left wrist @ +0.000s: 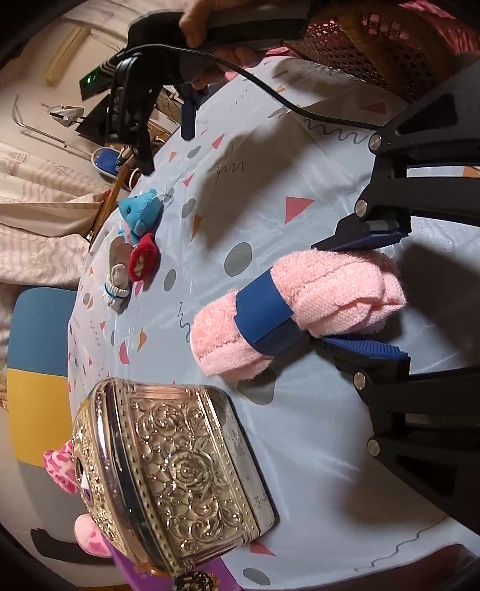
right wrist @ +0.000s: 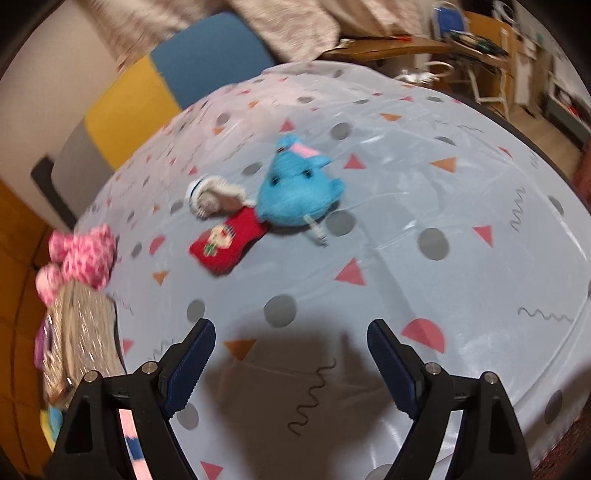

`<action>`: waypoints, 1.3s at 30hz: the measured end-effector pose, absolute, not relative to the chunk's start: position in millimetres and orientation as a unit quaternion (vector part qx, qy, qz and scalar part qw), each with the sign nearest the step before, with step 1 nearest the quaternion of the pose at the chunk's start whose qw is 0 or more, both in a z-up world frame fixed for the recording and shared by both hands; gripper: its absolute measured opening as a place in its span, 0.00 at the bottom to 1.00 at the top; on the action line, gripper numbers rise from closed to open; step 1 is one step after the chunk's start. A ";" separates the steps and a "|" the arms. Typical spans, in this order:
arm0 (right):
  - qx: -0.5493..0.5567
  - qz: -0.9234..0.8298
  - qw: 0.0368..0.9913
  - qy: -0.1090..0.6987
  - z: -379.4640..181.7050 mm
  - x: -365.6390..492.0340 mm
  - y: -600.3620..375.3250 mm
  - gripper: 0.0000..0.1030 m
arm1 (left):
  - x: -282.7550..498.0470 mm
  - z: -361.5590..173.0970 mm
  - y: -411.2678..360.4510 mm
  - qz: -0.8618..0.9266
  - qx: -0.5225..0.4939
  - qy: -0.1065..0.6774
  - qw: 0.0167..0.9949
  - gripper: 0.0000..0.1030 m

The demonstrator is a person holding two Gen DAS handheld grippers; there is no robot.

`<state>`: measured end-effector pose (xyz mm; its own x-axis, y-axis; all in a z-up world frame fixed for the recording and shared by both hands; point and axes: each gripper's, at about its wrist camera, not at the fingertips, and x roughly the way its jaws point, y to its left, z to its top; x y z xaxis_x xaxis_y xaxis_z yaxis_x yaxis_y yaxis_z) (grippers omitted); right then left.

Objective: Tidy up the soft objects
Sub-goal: 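Lift the pink towel roll off the table with the left gripper, then grasp the white knit sock toy with the right gripper while the left holds the towel roll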

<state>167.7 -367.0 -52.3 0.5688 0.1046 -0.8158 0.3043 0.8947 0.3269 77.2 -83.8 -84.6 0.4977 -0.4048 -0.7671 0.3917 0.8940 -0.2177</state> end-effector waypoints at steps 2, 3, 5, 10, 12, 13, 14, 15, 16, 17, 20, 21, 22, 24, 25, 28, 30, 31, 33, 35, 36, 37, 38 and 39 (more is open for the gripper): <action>0.195 -0.039 0.858 0.474 -53.9 171.8 -354.2 0.76 | 77.9 -85.7 -82.5 -0.236 -0.010 0.440 0.866 0.41; 0.183 -0.027 0.857 0.482 -55.3 174.1 -348.4 0.76 | 78.0 -86.2 -81.7 -0.240 -0.011 0.437 0.867 0.41; 0.156 -0.003 0.849 0.504 -59.7 180.5 -335.1 0.74 | 76.4 -87.1 -78.8 -0.248 -0.013 0.432 0.867 0.41; 0.083 0.042 0.849 0.520 -49.5 204.4 -307.3 0.62 | 78.4 -88.6 -73.4 -0.264 -0.030 0.428 0.864 0.40; 0.058 0.052 0.858 0.508 -37.1 219.5 -299.5 0.62 | 79.3 -89.0 -71.9 -0.270 -0.034 0.427 0.862 0.40; 0.047 0.059 0.863 0.500 -30.2 229.7 -296.0 0.62 | 78.9 -88.9 -71.1 -0.273 -0.037 0.426 0.862 0.40; 0.040 0.065 0.865 0.496 -25.9 238.3 -293.4 0.63 | 78.9 -89.3 -70.3 -0.275 -0.039 0.425 0.861 0.40; 0.031 0.072 0.866 0.494 -22.5 249.4 -290.9 0.63 | 79.1 -89.7 -69.8 -0.277 -0.040 0.425 0.861 0.40; 0.020 0.067 0.868 0.492 -20.0 263.2 -288.7 0.63 | 79.2 -89.8 -69.9 -0.279 -0.041 0.423 0.861 0.40; 0.012 0.060 0.868 0.493 -19.7 277.7 -287.9 0.63 | 79.3 -89.9 -69.5 -0.280 -0.040 0.423 0.861 0.40; 0.004 0.051 0.860 0.508 -29.5 319.0 -287.0 0.64 | 80.1 -90.2 -68.9 -0.285 -0.043 0.421 0.860 0.40; 0.000 0.047 0.857 0.513 -32.8 328.1 -286.1 0.64 | 80.1 -90.4 -67.9 -0.286 -0.047 0.421 0.859 0.40; -0.007 0.044 0.854 0.518 -37.9 340.1 -284.6 0.64 | 80.4 -90.5 -67.5 -0.287 -0.049 0.421 0.859 0.40; -0.024 0.027 0.848 0.529 -48.4 362.2 -281.0 0.64 | 81.4 -90.9 -67.3 -0.289 -0.051 0.420 0.859 0.40; -0.027 0.027 0.845 0.533 -51.7 369.3 -279.6 0.65 | 81.0 -90.8 -67.2 -0.290 -0.052 0.420 0.858 0.40; -0.050 0.016 0.839 0.542 -63.1 391.0 -276.0 0.68 | 81.0 -92.1 -65.0 -0.293 -0.056 0.420 0.857 0.40; -0.068 0.010 0.835 0.546 -71.8 402.5 -274.4 0.70 | 81.6 -92.7 -62.7 -0.295 -0.062 0.421 0.855 0.40; -0.076 0.007 0.833 0.547 -76.5 407.3 -273.7 0.70 | 82.5 -92.7 -62.6 -0.296 -0.064 0.421 0.855 0.40; -0.089 0.002 0.828 0.554 -85.7 412.4 -272.5 0.69 | 83.2 -93.2 -62.7 -0.297 -0.065 0.421 0.854 0.40; -0.091 0.002 0.826 0.556 -92.6 412.4 -273.3 0.52 | 82.9 -93.8 -62.4 -0.297 -0.065 0.421 0.854 0.40; -0.090 0.003 0.830 0.551 -91.3 410.5 -273.5 0.45 | 81.3 -93.3 -60.3 -0.297 -0.066 0.422 0.854 0.40; -0.095 -0.001 0.834 0.544 -87.5 407.2 -273.0 0.32 | 81.5 -93.4 -60.2 -0.297 -0.067 0.422 0.854 0.40; -0.097 -0.001 0.840 0.534 -80.7 401.6 -272.0 0.32 | 82.1 -93.5 -60.7 -0.297 -0.067 0.421 0.854 0.40; -0.096 0.004 0.845 0.526 -73.1 395.0 -270.9 0.31 | 82.1 -93.4 -61.2 -0.297 -0.066 0.421 0.855 0.40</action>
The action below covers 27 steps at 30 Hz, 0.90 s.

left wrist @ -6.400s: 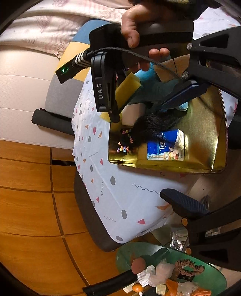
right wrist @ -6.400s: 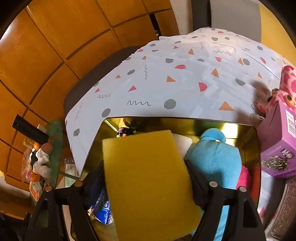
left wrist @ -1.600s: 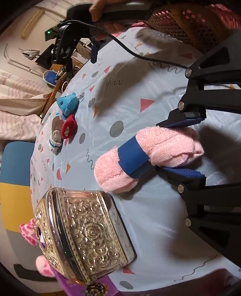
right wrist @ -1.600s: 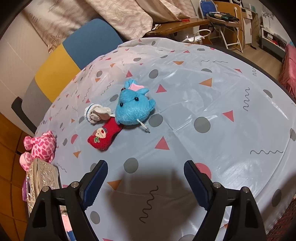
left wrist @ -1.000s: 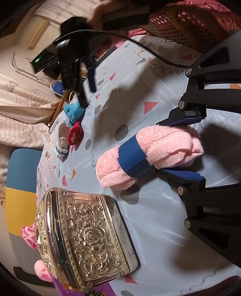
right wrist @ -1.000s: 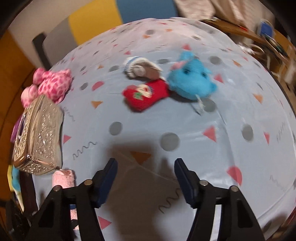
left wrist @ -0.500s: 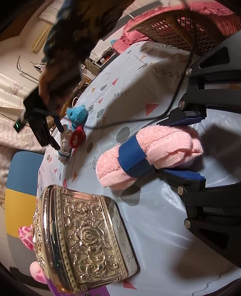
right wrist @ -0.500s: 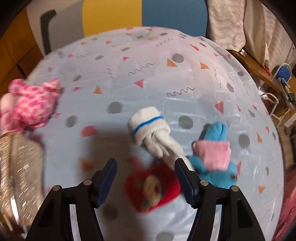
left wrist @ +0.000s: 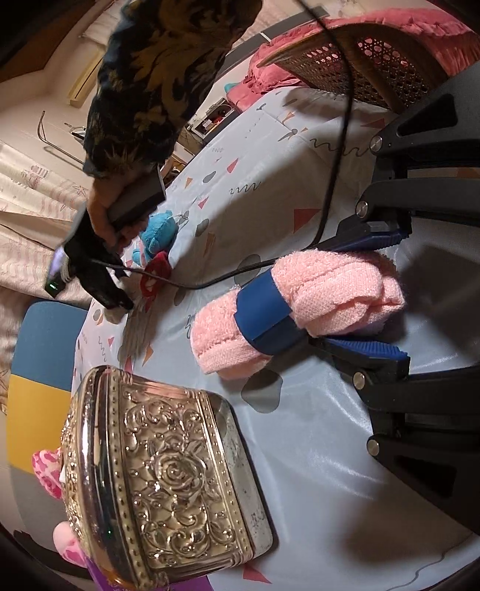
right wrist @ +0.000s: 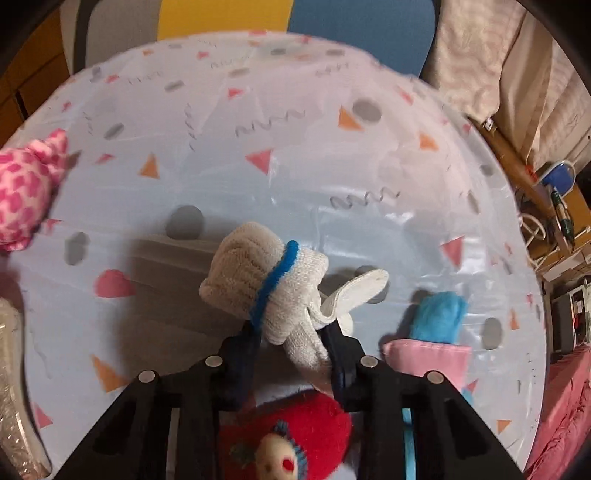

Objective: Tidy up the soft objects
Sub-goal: 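Grasp the white knit sock toy with the right gripper while the left holds the towel roll, then carry the pink towel roll toward the gold tray with the left gripper while the right holds the sock toy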

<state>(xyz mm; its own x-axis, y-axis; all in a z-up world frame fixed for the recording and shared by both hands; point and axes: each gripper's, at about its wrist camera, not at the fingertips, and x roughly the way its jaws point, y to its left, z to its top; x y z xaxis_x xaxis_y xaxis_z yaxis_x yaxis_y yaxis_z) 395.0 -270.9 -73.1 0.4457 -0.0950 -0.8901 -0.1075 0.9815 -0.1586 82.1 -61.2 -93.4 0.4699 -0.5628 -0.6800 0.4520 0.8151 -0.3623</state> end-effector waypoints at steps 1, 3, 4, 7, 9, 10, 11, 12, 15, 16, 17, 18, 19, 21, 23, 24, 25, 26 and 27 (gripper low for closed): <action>-0.097 0.009 0.849 0.519 -65.7 388.4 -269.3 0.31 | 82.1 -93.0 -61.4 -0.296 -0.065 0.420 0.855 0.40; -0.102 0.024 0.857 0.504 -47.2 370.2 -264.2 0.31 | 84.7 -92.8 -62.9 -0.296 -0.064 0.421 0.855 0.40; -0.097 0.037 0.860 0.500 -37.6 358.6 -262.2 0.31 | 84.9 -92.8 -62.9 -0.296 -0.065 0.421 0.855 0.40; -0.090 0.066 0.849 0.517 -22.3 323.7 -257.7 0.32 | 85.4 -93.3 -64.3 -0.295 -0.064 0.420 0.856 0.40; -0.088 0.087 0.834 0.538 -20.8 292.7 -254.9 0.32 | 85.9 -93.0 -65.1 -0.296 -0.062 0.420 0.856 0.40; -0.087 0.094 0.828 0.546 -22.3 280.8 -254.0 0.32 | 86.3 -93.1 -65.0 -0.296 -0.064 0.420 0.855 0.40; -0.087 0.097 0.822 0.555 -26.2 265.0 -254.7 0.32 | 86.8 -93.3 -64.7 -0.296 -0.066 0.421 0.855 0.40; -0.086 0.097 0.815 0.565 -31.5 252.0 -256.1 0.32 | 87.1 -93.5 -64.9 -0.297 -0.067 0.422 0.854 0.40; -0.077 0.090 0.794 0.596 -58.1 217.0 -262.5 0.32 | 86.8 -94.4 -63.8 -0.296 -0.069 0.422 0.854 0.40; -0.074 0.084 0.788 0.605 -70.3 209.7 -265.2 0.32 | 87.4 -94.4 -63.7 -0.296 -0.070 0.423 0.853 0.41; -0.068 0.076 0.784 0.612 -81.9 202.2 -266.4 0.33 | 88.0 -94.3 -62.7 -0.296 -0.071 0.425 0.852 0.41; -0.059 0.071 0.785 0.613 -92.1 196.8 -267.7 0.35 | 89.1 -94.0 -62.2 -0.296 -0.075 0.428 0.850 0.41; -0.055 0.072 0.794 0.602 -94.9 192.8 -267.8 0.40 | 90.3 -93.3 -61.7 -0.296 -0.076 0.432 0.849 0.41; -0.033 0.070 0.806 0.587 -92.8 192.6 -269.6 0.43 | 92.8 -91.5 -61.5 -0.295 -0.076 0.439 0.845 0.44; 0.006 0.092 0.817 0.569 -88.5 193.4 -274.6 0.53 | 94.0 -87.9 -63.5 -0.294 -0.071 0.446 0.842 0.49; 0.005 0.095 0.817 0.569 -88.1 193.6 -274.8 0.56 | 93.9 -86.0 -65.5 -0.292 -0.065 0.449 0.842 0.56; -0.002 0.093 0.819 0.567 -87.2 193.5 -273.9 0.64 | 93.8 -84.1 -67.5 -0.290 -0.059 0.452 0.842 0.61; -0.005 0.092 0.820 0.565 -86.3 193.8 -273.9 0.68 | 93.2 -82.4 -69.3 -0.288 -0.056 0.455 0.841 0.63; -0.004 0.097 0.823 0.560 -84.2 193.4 -273.2 0.68 | 92.6 -80.7 -70.6 -0.286 -0.056 0.457 0.840 0.63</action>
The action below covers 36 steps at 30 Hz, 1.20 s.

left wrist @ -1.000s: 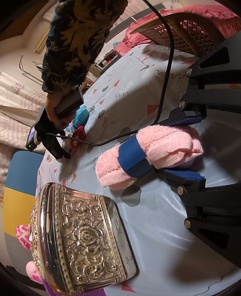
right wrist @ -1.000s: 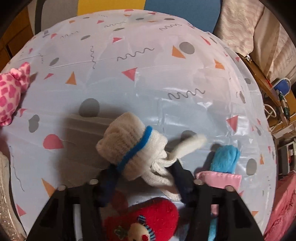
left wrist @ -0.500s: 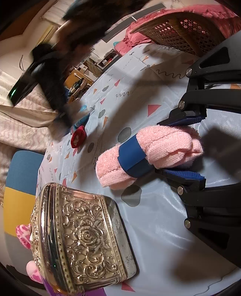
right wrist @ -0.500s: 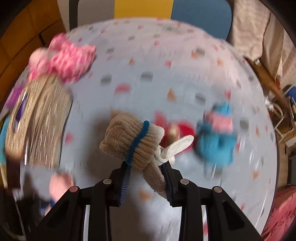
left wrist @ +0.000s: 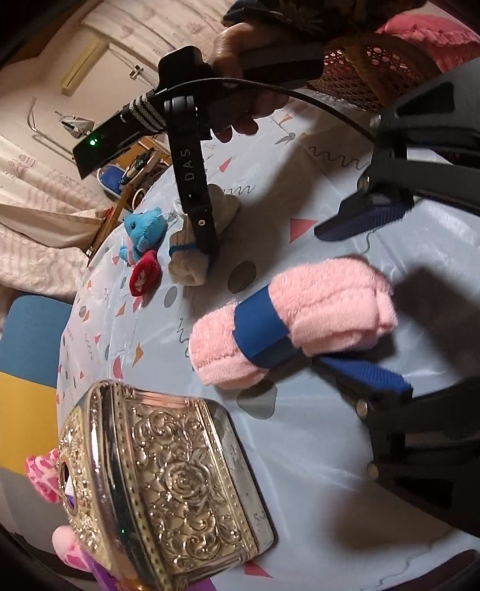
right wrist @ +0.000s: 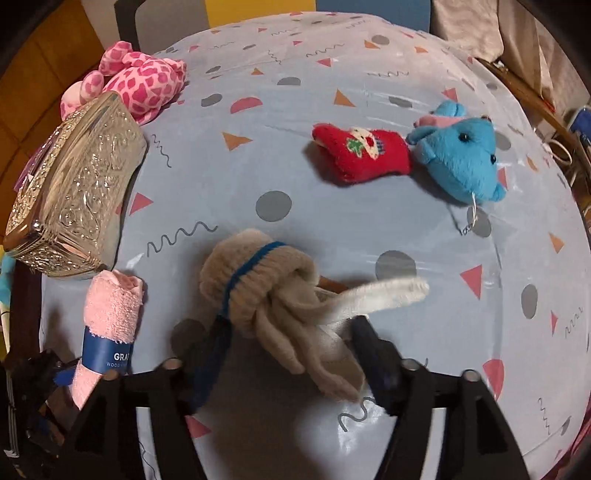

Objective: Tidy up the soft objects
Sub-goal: 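Carry the pink towel roll toward the gold tray with the left gripper while the right holds the sock toy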

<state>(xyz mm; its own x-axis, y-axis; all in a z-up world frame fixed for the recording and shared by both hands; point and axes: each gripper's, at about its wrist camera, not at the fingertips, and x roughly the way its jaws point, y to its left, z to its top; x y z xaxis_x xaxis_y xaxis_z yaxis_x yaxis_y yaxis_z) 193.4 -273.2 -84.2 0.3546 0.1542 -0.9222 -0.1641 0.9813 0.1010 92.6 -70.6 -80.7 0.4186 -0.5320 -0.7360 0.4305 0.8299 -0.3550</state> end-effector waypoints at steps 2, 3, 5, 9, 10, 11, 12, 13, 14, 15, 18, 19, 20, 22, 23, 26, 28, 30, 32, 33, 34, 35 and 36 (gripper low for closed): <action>-0.012 0.100 0.830 0.549 -81.0 189.7 -269.8 0.69 | 88.3 -80.2 -73.2 -0.277 -0.054 0.461 0.841 0.64; -0.025 0.098 0.834 0.542 -78.7 188.4 -266.6 0.69 | 87.2 -78.8 -74.2 -0.271 -0.052 0.464 0.842 0.64; -0.045 0.097 0.841 0.530 -74.0 185.1 -259.7 0.69 | 85.3 -75.4 -73.3 -0.262 -0.053 0.468 0.842 0.64; -0.081 0.093 0.854 0.505 -69.7 178.9 -247.5 0.69 | 80.6 -64.0 -63.7 -0.250 -0.070 0.464 0.847 0.67; -0.084 0.093 0.856 0.502 -67.7 175.9 -246.7 0.69 | 80.2 -61.3 -62.0 -0.250 -0.076 0.462 0.848 0.67; -0.088 0.095 0.856 0.500 -67.8 176.0 -245.9 0.71 | 80.6 -58.5 -60.9 -0.248 -0.078 0.461 0.849 0.67; -0.093 0.094 0.856 0.500 -69.5 177.5 -245.4 0.73 | 81.6 -56.7 -60.9 -0.246 -0.080 0.461 0.849 0.67; -0.102 0.091 0.853 0.503 -72.6 178.4 -244.0 0.74 | 82.7 -55.4 -60.4 -0.245 -0.082 0.461 0.849 0.67; -0.112 0.089 0.850 0.507 -76.0 179.1 -241.6 0.74 | 85.4 -54.3 -61.2 -0.244 -0.084 0.463 0.848 0.67; -0.127 0.088 0.846 0.509 -79.8 180.0 -238.2 0.74 | 88.0 -53.9 -63.2 -0.244 -0.084 0.463 0.848 0.67; -0.163 0.078 0.839 0.513 -89.3 180.1 -231.8 0.73 | 97.1 -54.8 -73.0 -0.241 -0.078 0.468 0.847 0.65; -0.166 0.078 0.837 0.516 -92.7 180.7 -230.9 0.61 | 100.7 -56.5 -77.7 -0.240 -0.073 0.471 0.846 0.65; -0.168 0.078 0.837 0.514 -94.6 179.6 -231.2 0.42 | 103.9 -58.9 -82.2 -0.236 -0.067 0.476 0.844 0.63; -0.169 0.074 0.841 0.510 -94.8 179.5 -232.8 0.40 | 109.5 -63.1 -90.3 -0.233 -0.060 0.481 0.843 0.43; -0.164 0.075 0.840 0.512 -96.7 180.2 -233.7 0.39 | 112.1 -64.4 -93.2 -0.227 -0.055 0.481 0.845 0.42; -0.139 0.076 0.839 0.521 -99.0 184.0 -239.2 0.40 | 118.0 -78.6 -92.9 -0.212 -0.054 0.501 0.837 0.40; -0.126 0.076 0.839 0.524 -100.3 186.0 -242.1 0.40 | 116.9 -82.5 -89.1 -0.218 -0.066 0.495 0.839 0.40; -0.122 0.077 0.840 0.523 -101.2 185.2 -243.2 0.41 | 114.8 -82.6 -88.1 -0.222 -0.060 0.491 0.840 0.40; -0.120 0.078 0.842 0.520 -101.9 184.4 -243.6 0.42 | 113.5 -83.1 -86.2 -0.222 -0.060 0.490 0.841 0.40; -0.120 0.079 0.842 0.519 -102.3 184.6 -243.8 0.42 | 111.8 -82.5 -85.9 -0.222 -0.059 0.490 0.841 0.39; -0.122 0.080 0.843 0.518 -102.4 184.3 -243.3 0.42 | 109.2 -81.2 -85.7 -0.221 -0.056 0.489 0.842 0.38; -0.127 0.080 0.844 0.515 -102.7 183.8 -242.2 0.42 | 107.4 -80.1 -86.2 -0.219 -0.052 0.489 0.843 0.37; -0.138 0.079 0.845 0.511 -103.0 183.1 -240.1 0.42 | 105.0 -78.9 -85.5 -0.217 -0.049 0.487 0.845 0.37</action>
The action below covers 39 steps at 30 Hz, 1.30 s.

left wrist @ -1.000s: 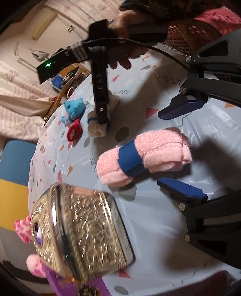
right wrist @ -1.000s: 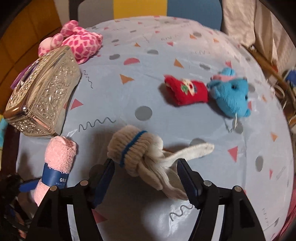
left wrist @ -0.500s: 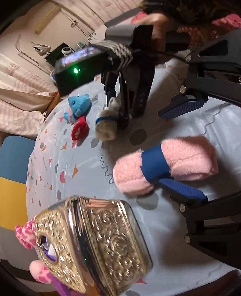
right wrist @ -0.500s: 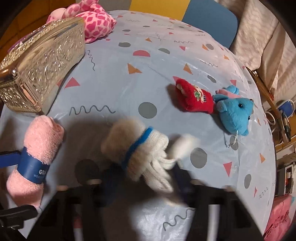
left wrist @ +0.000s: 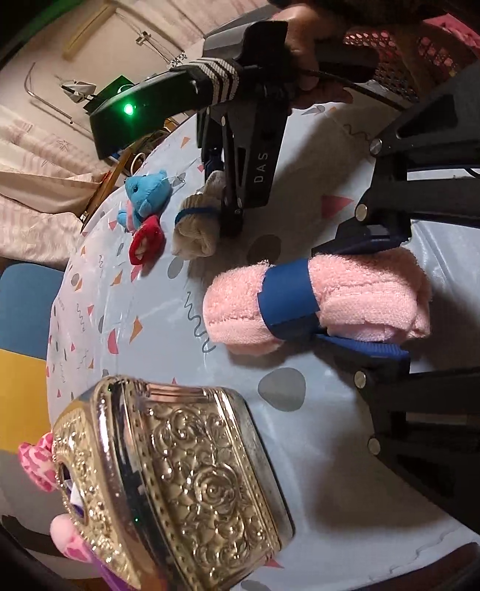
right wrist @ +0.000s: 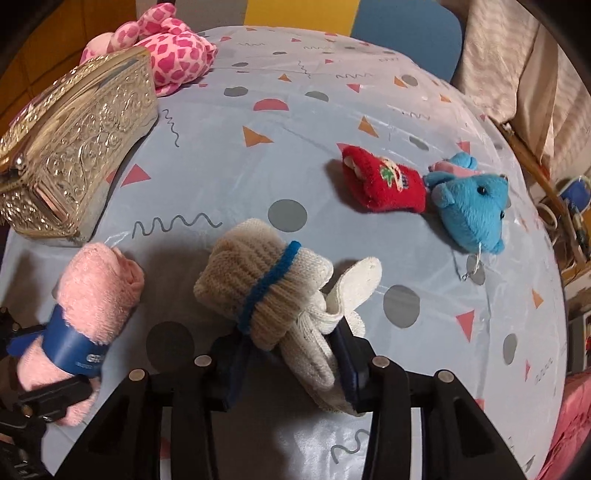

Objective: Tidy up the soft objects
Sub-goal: 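Carry the pink towel roll toward the gold tray with the left gripper while the right holds the sock toy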

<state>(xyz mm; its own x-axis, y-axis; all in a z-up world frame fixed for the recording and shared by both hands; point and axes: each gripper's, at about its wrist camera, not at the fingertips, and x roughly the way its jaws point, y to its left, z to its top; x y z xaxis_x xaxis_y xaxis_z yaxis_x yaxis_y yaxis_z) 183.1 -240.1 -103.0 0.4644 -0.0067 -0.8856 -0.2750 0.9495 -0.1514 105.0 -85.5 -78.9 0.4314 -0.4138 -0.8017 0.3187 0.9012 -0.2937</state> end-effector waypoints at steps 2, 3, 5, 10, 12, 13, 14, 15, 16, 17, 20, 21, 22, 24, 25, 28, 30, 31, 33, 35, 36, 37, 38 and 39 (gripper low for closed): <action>-0.152 0.079 0.845 0.506 -102.7 179.4 -236.2 0.41 | 103.2 -77.8 -83.4 -0.216 -0.044 0.484 0.847 0.36; -0.156 0.079 0.846 0.504 -102.2 177.2 -234.8 0.41 | 100.2 -77.0 -82.3 -0.214 -0.038 0.481 0.849 0.35; -0.158 0.079 0.846 0.503 -102.5 176.1 -233.9 0.41 | 96.1 -76.1 -81.5 -0.208 -0.032 0.477 0.853 0.35; -0.156 0.079 0.847 0.502 -101.9 175.3 -235.6 0.41 | 77.5 -65.8 -77.4 -0.201 -0.020 0.463 0.863 0.35; -0.156 0.080 0.848 0.500 -102.4 175.1 -236.0 0.41 | 70.9 -60.0 -75.4 -0.201 -0.014 0.455 0.867 0.35; -0.156 0.080 0.849 0.499 -102.6 174.7 -236.1 0.41 | 68.3 -57.1 -74.7 -0.202 -0.013 0.451 0.869 0.35; -0.157 0.080 0.849 0.498 -103.0 175.0 -236.0 0.41 | 64.9 -52.8 -73.2 -0.204 -0.013 0.445 0.872 0.35; -0.157 0.080 0.850 0.497 -102.9 174.5 -236.1 0.41 | 61.8 -48.4 -71.5 -0.204 -0.012 0.440 0.874 0.35; -0.158 0.081 0.851 0.495 -103.0 174.1 -236.0 0.41 | 59.2 -44.7 -70.0 -0.202 -0.012 0.436 0.877 0.35; -0.159 0.081 0.851 0.493 -103.1 173.7 -235.8 0.41 | 56.0 -39.5 -68.8 -0.201 -0.010 0.430 0.880 0.35; -0.165 0.082 0.853 0.488 -103.5 171.4 -234.3 0.41 | 50.2 -27.4 -64.8 -0.201 -0.008 0.415 0.888 0.35; -0.165 0.083 0.854 0.487 -103.5 171.0 -234.6 0.41 | 48.2 -24.2 -63.5 -0.201 -0.007 0.410 0.890 0.35; -0.166 0.083 0.854 0.485 -103.5 170.5 -234.4 0.41 | 46.3 -20.9 -62.0 -0.201 -0.008 0.407 0.891 0.35; -0.166 0.084 0.855 0.485 -103.3 169.9 -234.9 0.41 | 41.9 -14.7 -57.2 -0.201 -0.010 0.401 0.894 0.35; -0.166 0.084 0.855 0.485 -103.2 169.5 -234.7 0.41 | 41.5 -12.7 -55.8 -0.200 -0.011 0.398 0.895 0.35; -0.166 0.084 0.855 0.485 -103.3 169.5 -234.9 0.41 | 38.9 -7.2 -48.9 -0.199 -0.018 0.394 0.897 0.35; -0.166 0.084 0.855 0.485 -103.4 169.7 -235.0 0.41 | 35.6 -3.7 -45.3 -0.200 -0.021 0.393 0.898 0.35; -0.166 0.084 0.854 0.485 -103.3 169.6 -235.1 0.41 | 34.1 -2.0 -41.9 -0.199 -0.025 0.391 0.898 0.35; -0.166 0.084 0.854 0.486 -103.0 170.1 -235.7 0.41 | 32.4 -1.4 -38.5 -0.197 -0.028 0.391 0.899 0.35; -0.165 0.084 0.854 0.487 -102.7 170.5 -236.2 0.41 | 29.6 -1.5 -33.6 -0.196 -0.034 0.392 0.898 0.35; -0.165 0.085 0.853 0.487 -102.5 171.0 -236.5 0.41 | 30.0 -1.8 -32.1 -0.196 -0.037 0.392 0.898 0.35; -0.165 0.085 0.853 0.487 -102.5 171.3 -236.6 0.41 | 28.7 -1.4 -29.6 -0.195 -0.040 0.392 0.898 0.35; -0.165 0.085 0.853 0.487 -102.4 171.4 -236.6 0.41 | 28.1 -0.5 -27.0 -0.195 -0.043 0.392 0.898 0.35; -0.165 0.084 0.853 0.487 -102.5 171.4 -236.6 0.41 | 27.1 0.1 -24.8 -0.195 -0.045 0.391 0.898 0.35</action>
